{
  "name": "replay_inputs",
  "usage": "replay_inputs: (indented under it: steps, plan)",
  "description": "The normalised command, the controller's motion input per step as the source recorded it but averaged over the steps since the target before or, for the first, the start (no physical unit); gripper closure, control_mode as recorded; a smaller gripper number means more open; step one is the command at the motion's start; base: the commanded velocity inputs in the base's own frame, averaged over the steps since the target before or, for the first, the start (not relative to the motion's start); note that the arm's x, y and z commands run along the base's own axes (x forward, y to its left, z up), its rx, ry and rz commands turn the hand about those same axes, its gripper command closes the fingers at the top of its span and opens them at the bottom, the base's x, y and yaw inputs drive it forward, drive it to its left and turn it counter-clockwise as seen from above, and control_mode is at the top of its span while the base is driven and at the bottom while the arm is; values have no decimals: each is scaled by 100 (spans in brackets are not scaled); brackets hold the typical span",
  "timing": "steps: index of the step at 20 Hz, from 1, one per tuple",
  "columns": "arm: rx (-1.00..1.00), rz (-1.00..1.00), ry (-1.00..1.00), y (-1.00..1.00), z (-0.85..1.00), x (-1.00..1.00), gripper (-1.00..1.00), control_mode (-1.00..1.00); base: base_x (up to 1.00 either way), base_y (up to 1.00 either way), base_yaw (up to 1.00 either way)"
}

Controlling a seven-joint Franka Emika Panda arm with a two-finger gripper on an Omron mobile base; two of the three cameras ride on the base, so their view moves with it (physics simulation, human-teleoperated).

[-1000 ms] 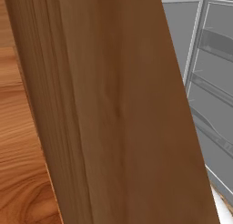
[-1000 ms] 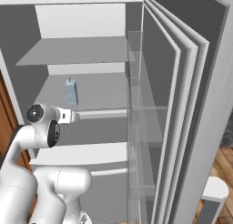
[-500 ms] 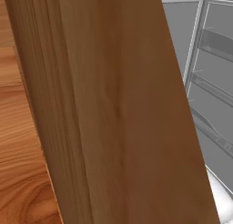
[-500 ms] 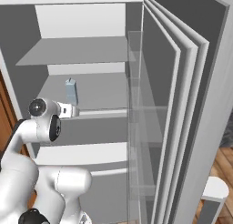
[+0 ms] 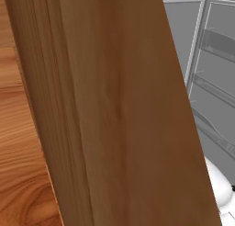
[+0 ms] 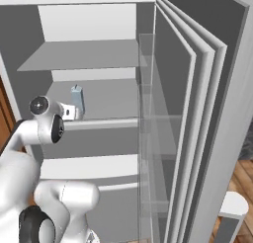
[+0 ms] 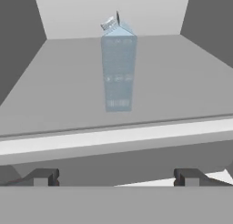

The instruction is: Take a sugar cube from the saucer and place it inside the coffee. Then, grab milk from the fridge and place it next to the coffee on the counter to sweeten the coffee.

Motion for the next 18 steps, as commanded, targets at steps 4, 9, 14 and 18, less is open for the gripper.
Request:
replay_inputs:
  steps: [4,9,14,18]
  plan:
    - [0,0,1,0,1,22,-100,-100,0,0,0]
    - [1,0,0,0,0,26,-100,-100,0,0,0]
    - [3,0,0,0,0,30,-100,-100,0,0,0]
    - [1,0,1,0,0,37,-100,-100,0,0,0]
